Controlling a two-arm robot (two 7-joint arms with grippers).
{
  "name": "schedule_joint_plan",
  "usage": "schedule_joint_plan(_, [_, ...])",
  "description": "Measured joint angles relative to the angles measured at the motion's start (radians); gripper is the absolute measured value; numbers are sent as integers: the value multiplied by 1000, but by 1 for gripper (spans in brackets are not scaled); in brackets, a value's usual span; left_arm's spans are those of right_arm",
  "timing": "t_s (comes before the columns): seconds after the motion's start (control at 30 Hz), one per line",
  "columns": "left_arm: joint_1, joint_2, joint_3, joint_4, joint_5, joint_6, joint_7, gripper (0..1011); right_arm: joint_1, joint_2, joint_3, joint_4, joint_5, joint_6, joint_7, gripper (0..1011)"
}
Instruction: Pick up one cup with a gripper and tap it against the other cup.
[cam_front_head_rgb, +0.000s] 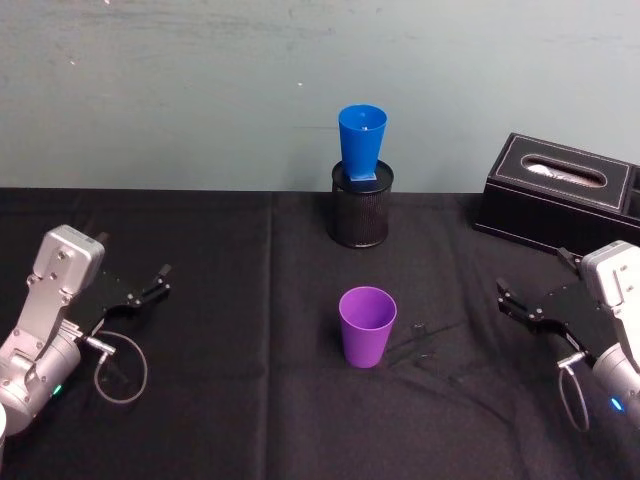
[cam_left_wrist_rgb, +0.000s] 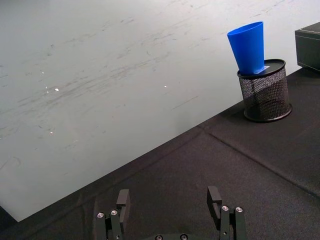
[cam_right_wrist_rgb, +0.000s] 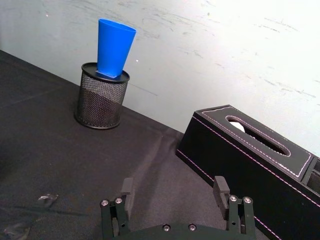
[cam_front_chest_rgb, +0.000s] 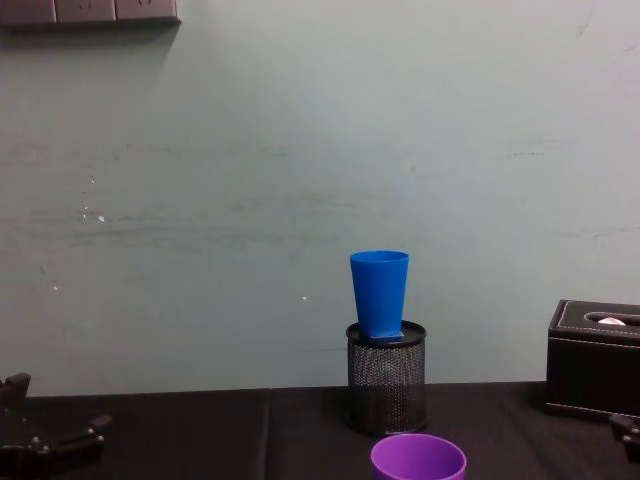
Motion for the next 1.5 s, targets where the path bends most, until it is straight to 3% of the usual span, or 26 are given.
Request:
schedule_joint_plan(1.1, [0,0,0,0,0,0,0,1011,0,1,1,-1,1,-5,4,1003])
schedule_joint_plan(1.17, [0,0,0,0,0,0,0,1011,-2,8,7,-7,8,-23,29,1003])
schedule_joint_plan(1.3, [0,0,0,0,0,0,0,1011,0,25,12,-14,61,-77,159,1003])
schedule_joint_plan(1.33, [0,0,0,0,0,0,0,1011,6,28,7,-11,83,-88,217,1003])
schedule_joint_plan(1.47, [0,0,0,0,0,0,0,1011,27,32,-17,4,113,-98,332,1003])
schedule_joint_plan(1.5, [0,0,0,0,0,0,0,1011,41,32,-30,13,125,-98,391,1003])
